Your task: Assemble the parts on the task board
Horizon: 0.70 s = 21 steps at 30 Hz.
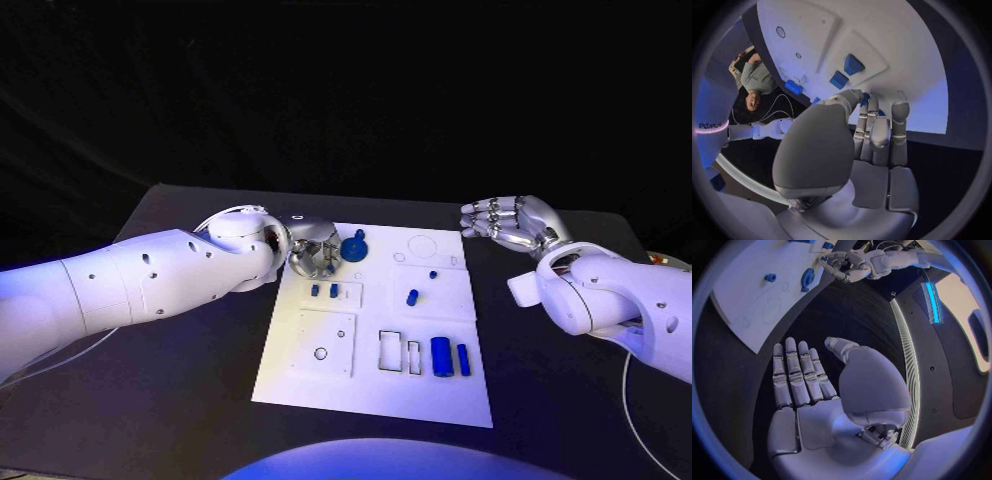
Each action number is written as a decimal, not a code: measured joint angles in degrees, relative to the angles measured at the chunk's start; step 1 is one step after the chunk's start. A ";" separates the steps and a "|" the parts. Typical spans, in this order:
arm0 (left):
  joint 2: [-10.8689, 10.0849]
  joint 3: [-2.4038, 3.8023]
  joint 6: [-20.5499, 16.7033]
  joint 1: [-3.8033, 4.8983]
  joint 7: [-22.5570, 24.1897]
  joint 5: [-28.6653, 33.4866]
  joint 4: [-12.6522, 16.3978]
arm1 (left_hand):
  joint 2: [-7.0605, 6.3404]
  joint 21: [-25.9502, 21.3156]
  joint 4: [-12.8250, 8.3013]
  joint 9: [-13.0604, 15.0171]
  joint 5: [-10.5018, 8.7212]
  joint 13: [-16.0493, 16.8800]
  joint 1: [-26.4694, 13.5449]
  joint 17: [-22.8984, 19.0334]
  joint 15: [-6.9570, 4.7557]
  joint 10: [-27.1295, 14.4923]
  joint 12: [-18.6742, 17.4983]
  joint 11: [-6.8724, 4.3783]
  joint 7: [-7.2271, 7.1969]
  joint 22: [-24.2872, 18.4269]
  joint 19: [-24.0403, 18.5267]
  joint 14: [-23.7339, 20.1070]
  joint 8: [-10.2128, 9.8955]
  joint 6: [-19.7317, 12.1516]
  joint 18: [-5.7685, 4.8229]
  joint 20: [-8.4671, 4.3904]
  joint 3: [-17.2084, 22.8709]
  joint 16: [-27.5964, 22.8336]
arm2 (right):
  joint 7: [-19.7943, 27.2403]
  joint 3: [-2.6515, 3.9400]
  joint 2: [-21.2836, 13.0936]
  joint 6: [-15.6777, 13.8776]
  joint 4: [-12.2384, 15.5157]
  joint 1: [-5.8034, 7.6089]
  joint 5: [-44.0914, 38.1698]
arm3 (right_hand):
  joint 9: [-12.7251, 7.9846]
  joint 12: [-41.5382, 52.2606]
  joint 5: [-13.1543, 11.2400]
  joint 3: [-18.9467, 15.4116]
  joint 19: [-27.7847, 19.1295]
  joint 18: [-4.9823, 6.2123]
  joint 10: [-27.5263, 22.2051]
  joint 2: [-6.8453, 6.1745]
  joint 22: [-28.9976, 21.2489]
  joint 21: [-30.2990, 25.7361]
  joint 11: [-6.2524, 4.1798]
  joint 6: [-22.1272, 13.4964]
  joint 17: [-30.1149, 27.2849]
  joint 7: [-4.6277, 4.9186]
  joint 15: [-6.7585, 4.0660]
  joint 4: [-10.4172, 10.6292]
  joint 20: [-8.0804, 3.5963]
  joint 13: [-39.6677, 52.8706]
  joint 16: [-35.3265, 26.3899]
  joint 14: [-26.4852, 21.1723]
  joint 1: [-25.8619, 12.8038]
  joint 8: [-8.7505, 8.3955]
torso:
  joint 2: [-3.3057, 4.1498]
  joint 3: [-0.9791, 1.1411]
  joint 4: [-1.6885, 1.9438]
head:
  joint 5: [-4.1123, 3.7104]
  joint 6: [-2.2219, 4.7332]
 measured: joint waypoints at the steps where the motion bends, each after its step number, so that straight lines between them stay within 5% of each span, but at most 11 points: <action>1: 0.00 0.00 0.06 0.00 -0.03 0.01 -0.01 | 0.00 0.00 0.00 0.01 0.00 0.00 0.00 -0.04 0.00 0.00 0.00 0.00 0.00 0.00 -0.13 0.00 0.00 0.00 -0.01 -0.03 0.00 0.00 | 0.00 0.00 0.00 0.00 0.00 0.00 0.00 | 0.00 0.00 0.00 0.00 0.00 0.00 0.00 0.00 0.00 0.00 0.00 0.00 0.00 0.00 0.00 0.00 0.00 0.00 0.00 0.00 0.00 0.00 | 0.00 0.00 0.00 | 0.00 -0.01; 21: -0.24 -0.06 0.43 -0.10 -0.51 0.05 -0.17 | -1.13 -1.34 0.16 -0.31 0.00 -0.06 -1.13 -2.48 0.50 -0.22 -2.56 0.22 0.52 -1.45 -1.46 -1.34 -3.17 -3.18 -0.01 0.28 0.16 -0.75 | -0.01 0.00 -0.01 0.02 -0.05 -0.02 0.00 | -0.05 0.00 0.00 0.00 0.00 0.00 0.00 0.22 -0.23 0.00 0.00 0.00 -0.19 0.00 0.00 0.00 0.00 0.00 0.00 0.00 -0.22 0.00 | -0.02 0.00 0.01 | 0.09 -0.05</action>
